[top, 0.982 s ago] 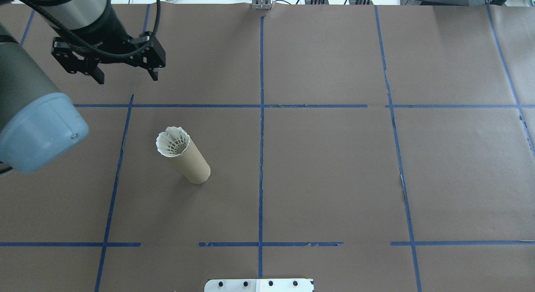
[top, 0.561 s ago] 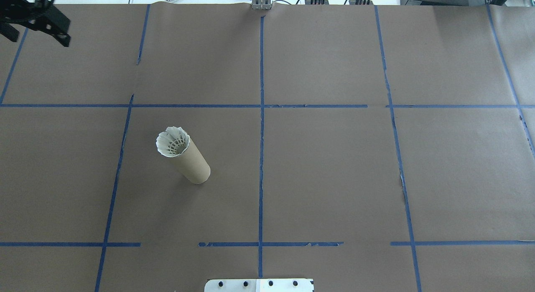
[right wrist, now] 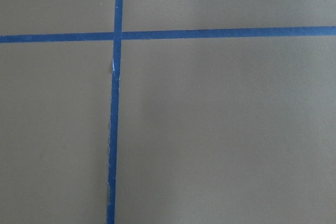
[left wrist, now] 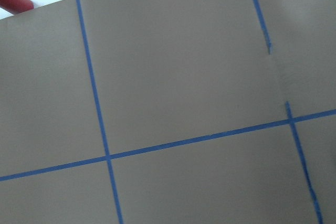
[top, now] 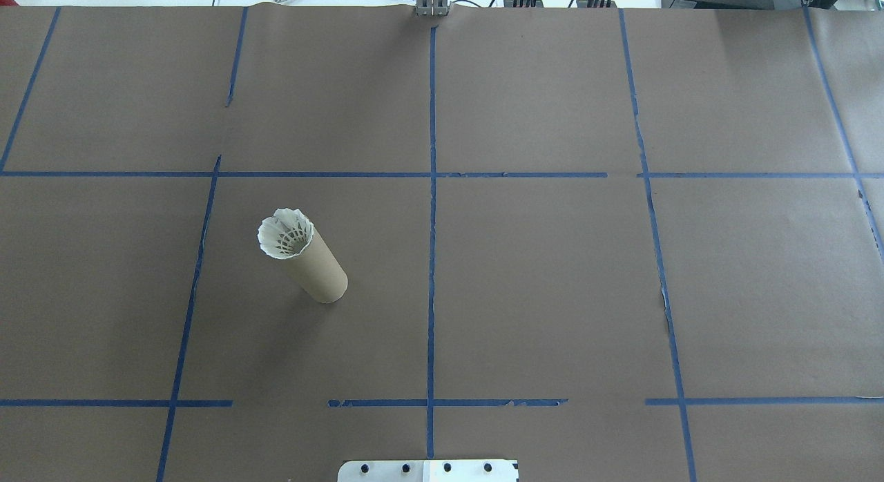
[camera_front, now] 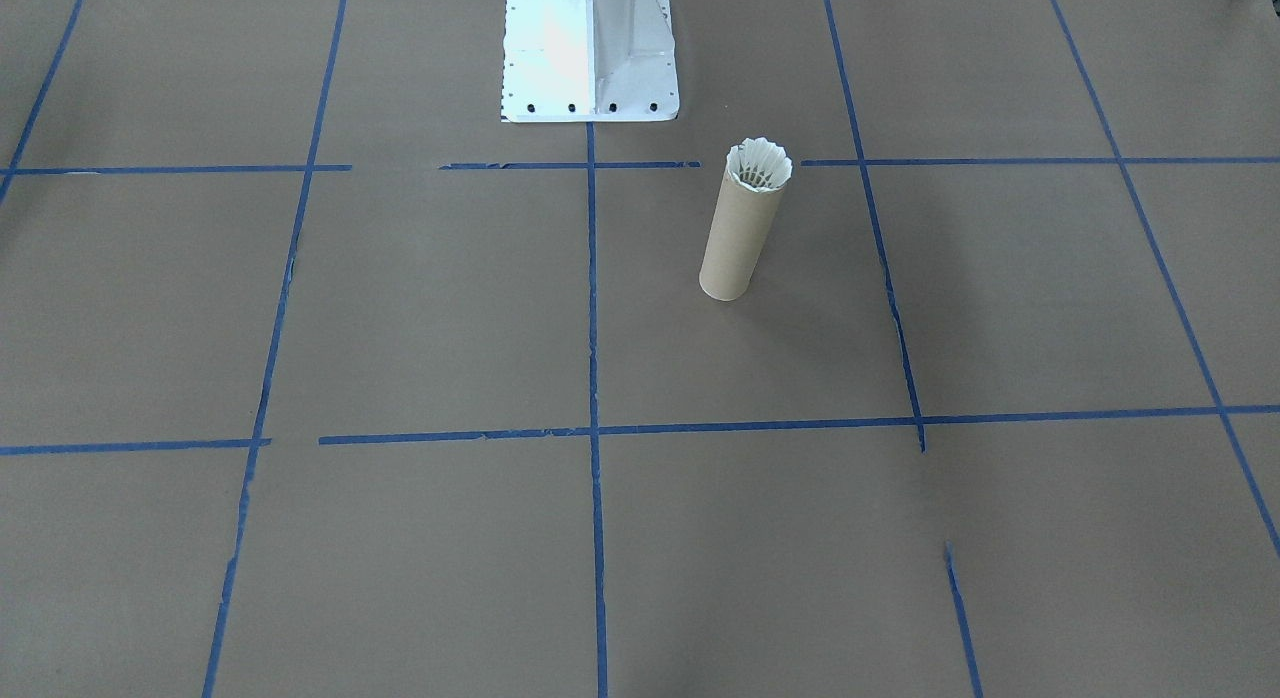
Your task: Collect badminton balls into bucket
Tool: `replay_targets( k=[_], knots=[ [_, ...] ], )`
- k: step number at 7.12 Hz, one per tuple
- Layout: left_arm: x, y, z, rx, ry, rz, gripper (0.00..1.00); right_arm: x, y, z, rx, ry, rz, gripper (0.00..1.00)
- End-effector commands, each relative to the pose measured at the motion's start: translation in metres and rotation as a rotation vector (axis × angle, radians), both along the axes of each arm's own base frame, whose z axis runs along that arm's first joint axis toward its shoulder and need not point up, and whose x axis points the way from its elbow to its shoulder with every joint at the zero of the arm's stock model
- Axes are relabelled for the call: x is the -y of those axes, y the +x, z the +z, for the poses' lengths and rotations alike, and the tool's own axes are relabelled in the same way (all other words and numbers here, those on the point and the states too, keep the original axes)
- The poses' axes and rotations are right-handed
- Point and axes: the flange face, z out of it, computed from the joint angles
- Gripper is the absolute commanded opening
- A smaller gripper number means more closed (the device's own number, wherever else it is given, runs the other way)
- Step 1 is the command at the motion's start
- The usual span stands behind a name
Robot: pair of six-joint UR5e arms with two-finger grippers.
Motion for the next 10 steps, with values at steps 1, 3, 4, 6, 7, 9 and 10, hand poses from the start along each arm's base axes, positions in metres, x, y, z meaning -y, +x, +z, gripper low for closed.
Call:
replay_targets(
  k=[1,3,4,6,7,9,10],
  knots=[
    [-0.054,-0.027,0.135,-0.037,-0.004,-0.006,1.00,-0.001,0.000,0.001,0.000,-0.002,0.000,1.00],
    [-0.071,-0.026,0.203,-0.089,-0.097,-0.017,1.00,0.000,0.000,0.000,0.000,0.000,0.000,1.00],
    [-0.074,-0.026,0.231,-0.098,-0.166,-0.038,1.00,0.000,0.000,0.000,0.000,0.000,0.000,1.00],
    [-0.101,-0.019,0.241,-0.176,-0.162,-0.034,1.00,0.000,0.000,0.000,0.000,0.000,0.000,1.00],
    [-0.099,-0.016,0.230,-0.222,-0.144,-0.028,1.00,-0.001,0.000,0.001,0.000,-0.002,0.000,1.00],
    [-0.090,-0.016,0.215,-0.207,-0.107,-0.019,1.00,-0.001,0.000,0.001,0.000,-0.002,0.000,1.00],
    [-0.095,-0.016,0.219,-0.215,-0.126,-0.021,1.00,-0.001,0.000,0.001,0.000,-0.002,0.000,1.00]
  ],
)
